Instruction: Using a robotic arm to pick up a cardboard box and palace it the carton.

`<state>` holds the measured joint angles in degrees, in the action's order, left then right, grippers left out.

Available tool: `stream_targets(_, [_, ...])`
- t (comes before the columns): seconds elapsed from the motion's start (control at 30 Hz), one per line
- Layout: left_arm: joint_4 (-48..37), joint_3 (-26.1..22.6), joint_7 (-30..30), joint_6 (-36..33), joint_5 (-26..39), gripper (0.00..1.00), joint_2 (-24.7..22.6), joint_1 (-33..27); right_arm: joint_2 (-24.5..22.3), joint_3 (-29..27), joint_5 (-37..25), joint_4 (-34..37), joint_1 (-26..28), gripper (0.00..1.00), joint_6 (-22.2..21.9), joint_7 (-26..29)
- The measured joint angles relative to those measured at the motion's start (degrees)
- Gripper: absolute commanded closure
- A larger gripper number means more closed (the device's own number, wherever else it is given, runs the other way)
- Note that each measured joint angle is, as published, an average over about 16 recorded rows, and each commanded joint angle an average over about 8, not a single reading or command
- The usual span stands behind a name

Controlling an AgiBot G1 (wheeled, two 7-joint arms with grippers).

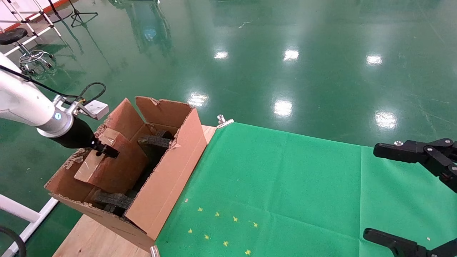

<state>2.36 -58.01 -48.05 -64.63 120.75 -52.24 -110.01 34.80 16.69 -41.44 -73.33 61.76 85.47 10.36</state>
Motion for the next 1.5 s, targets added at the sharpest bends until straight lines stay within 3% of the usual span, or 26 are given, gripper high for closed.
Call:
stream_targets(0.17, [-1.4, -0.3, -2.6, 0.7, 0.4, 1.0, -1.2, 0.6, 0.0, 0.0, 0.0, 0.0, 0.0, 0.0, 0.0, 0.0])
stream_targets(0.2, [-1.6, -0.3, -2.9, 0.9, 0.5, 0.95, -1.3, 0.7, 0.0, 0.0, 0.0, 0.0, 0.0, 0.0, 0.0, 0.0])
stream_targets(0.43, [-2.8, -0.3, -4.7, 1.5, 0.5, 0.08, -1.7, 1.1, 0.0, 0.0, 0.0, 0.0, 0.0, 0.0, 0.0, 0.0])
stream_targets(0.47, [-2.8, -0.3, -4.9, 1.6, 0.5, 0.0, -1.7, 1.1, 0.0, 0.1, 0.0, 0.0, 0.0, 0.0, 0.0, 0.0])
stream_targets(1.2, [-2.7, -0.1, -4.8, 1.1, 0.3, 0.0, -1.5, 0.9, 0.0, 0.1, 0.0, 0.0, 0.0, 0.0, 0.0, 0.0])
stream_targets(1.5, [1.3, 2.0, -0.2, -0.4, -2.9, 0.0, 0.0, -1.9, 0.0, 0.1, 0.0, 0.0, 0.0, 0.0, 0.0, 0.0])
